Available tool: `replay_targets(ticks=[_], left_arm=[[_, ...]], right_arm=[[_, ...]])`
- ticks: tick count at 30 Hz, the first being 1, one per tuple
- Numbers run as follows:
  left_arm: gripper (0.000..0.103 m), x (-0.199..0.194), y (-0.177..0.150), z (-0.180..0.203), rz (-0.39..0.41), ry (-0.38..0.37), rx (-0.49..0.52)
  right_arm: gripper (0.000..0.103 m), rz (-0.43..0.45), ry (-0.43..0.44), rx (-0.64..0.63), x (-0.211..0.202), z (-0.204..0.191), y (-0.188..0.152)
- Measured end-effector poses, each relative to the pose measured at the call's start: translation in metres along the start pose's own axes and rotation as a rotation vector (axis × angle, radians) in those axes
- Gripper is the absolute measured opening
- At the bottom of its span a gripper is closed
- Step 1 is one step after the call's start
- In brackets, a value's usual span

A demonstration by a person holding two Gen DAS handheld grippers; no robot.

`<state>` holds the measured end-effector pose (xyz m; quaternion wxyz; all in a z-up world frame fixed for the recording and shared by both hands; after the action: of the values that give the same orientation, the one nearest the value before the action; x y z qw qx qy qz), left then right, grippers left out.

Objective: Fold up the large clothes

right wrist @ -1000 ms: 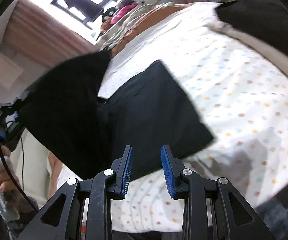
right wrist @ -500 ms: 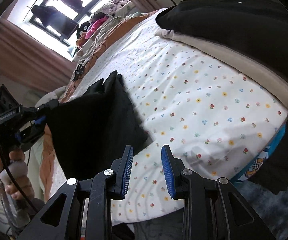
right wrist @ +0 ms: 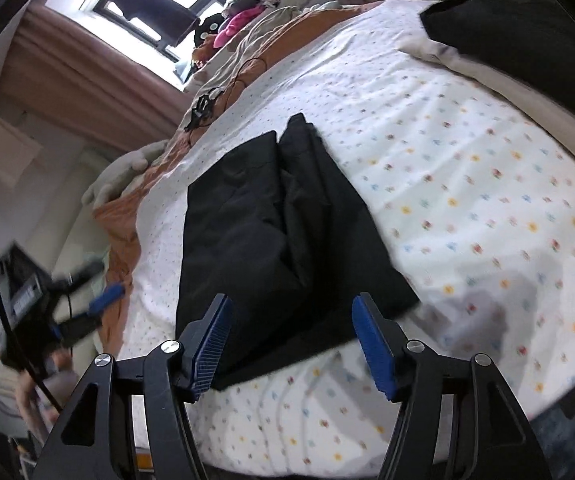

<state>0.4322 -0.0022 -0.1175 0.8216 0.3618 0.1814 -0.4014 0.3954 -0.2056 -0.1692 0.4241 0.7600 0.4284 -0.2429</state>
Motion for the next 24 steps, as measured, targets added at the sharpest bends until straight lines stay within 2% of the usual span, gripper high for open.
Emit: replay_targets(ticks=[3, 7, 8, 10, 12, 13, 18, 24], left_arm=[[0.063, -0.016, -0.01, -0.033, 0.022, 0.038, -0.056], [0.063, -0.027, -0.023, -0.071, 0.043, 0.077, -0.132], [0.063, -0.028, -0.028, -0.079, 0.046, 0.082, -0.151], [0.063, -0.029, -0.038, -0.093, 0.045, 0.089, -0.179], [0.063, -0.027, -0.044, -0.104, 0.033, 0.097, -0.198], [0.063, -0.021, -0.048, -0.106, 0.024, 0.1, -0.206], [0.063, 0.003, -0.066, -0.111, -0.038, 0.105, -0.207], [0.063, 0.026, -0.069, -0.093, -0.077, 0.096, -0.154]], right_arm=[[0.063, 0.0, -0.023, -0.007, 0.011, -0.006, 0.01], [0.061, 0.014, -0.099, -0.031, 0.023, -0.007, 0.021], [0.056, 0.011, -0.105, -0.039, 0.025, -0.008, 0.022], [0.019, -0.004, -0.099, -0.055, 0.03, -0.011, 0.021], [0.014, -0.017, -0.089, -0.066, 0.033, -0.012, 0.019], [0.008, 0.001, -0.086, -0.074, 0.031, -0.012, 0.019], [0.003, 0.06, -0.067, -0.087, 0.016, -0.008, 0.023], [0.001, 0.064, -0.095, -0.016, 0.018, 0.033, 0.02]])
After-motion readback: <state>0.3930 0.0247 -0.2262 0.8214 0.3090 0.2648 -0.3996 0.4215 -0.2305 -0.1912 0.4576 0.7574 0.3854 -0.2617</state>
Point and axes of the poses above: each gripper's, at about its wrist camera, not at the fingertips, and x roughly the way its jaws point, z to its right, y to its top, the point moved 8 cm from there along x, roughly the way its jaws point, and after that the axes turned 11 degrees about -y, right-handed, at the moved point
